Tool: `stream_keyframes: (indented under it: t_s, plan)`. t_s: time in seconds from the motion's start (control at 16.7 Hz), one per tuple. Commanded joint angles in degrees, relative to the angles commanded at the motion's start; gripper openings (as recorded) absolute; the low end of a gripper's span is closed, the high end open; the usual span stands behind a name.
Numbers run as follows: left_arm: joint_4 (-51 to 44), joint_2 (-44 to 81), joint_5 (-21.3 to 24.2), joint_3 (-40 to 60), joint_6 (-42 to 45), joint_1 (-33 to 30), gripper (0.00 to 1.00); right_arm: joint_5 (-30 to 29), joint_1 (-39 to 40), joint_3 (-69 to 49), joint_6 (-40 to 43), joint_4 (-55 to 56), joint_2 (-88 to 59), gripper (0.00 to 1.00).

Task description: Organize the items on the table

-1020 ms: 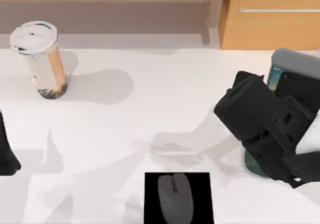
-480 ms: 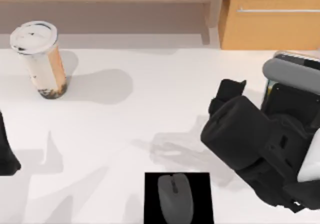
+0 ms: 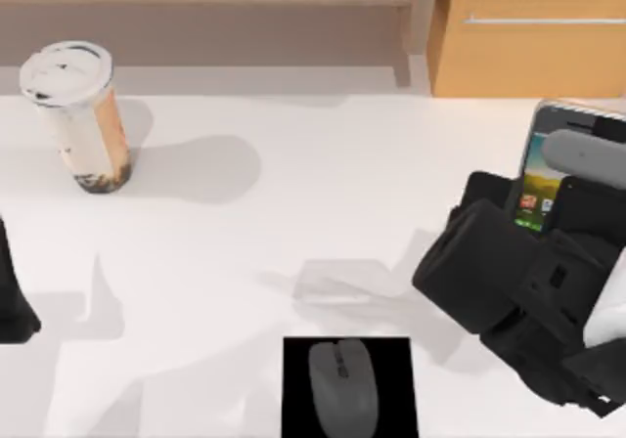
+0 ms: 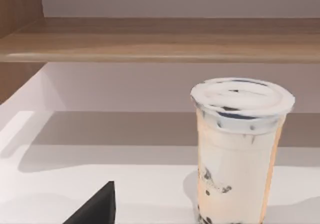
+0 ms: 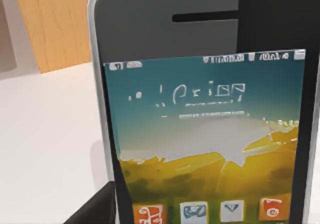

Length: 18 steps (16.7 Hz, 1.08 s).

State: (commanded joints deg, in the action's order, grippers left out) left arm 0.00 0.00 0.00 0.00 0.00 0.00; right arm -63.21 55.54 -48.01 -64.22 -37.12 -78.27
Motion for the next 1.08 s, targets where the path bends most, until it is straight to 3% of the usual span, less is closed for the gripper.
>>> stream_keyframes:
  t_s: [0.24, 0.48, 0.78, 1.08]
  plan:
    - [0.0, 0.0, 0.0, 0.0, 0.0, 0.0, 1.0, 2.5, -0.8, 1.5, 2.8, 2.6, 3.1, 1.0]
    - [0.0, 0.0, 0.0, 0.0, 0.0, 0.0, 1.0, 10.5, -4.9, 6.6, 11.5, 10.4, 13.8, 1.0]
    - [0.0, 0.0, 0.0, 0.0, 0.0, 0.0, 1.0, 25.6, -15.5, 17.4, 27.2, 22.7, 33.3, 1.0]
    - [0.0, 0.0, 0.0, 0.0, 0.0, 0.0, 1.0, 43.4, -32.5, 31.4, 45.0, 31.7, 55.1, 1.0]
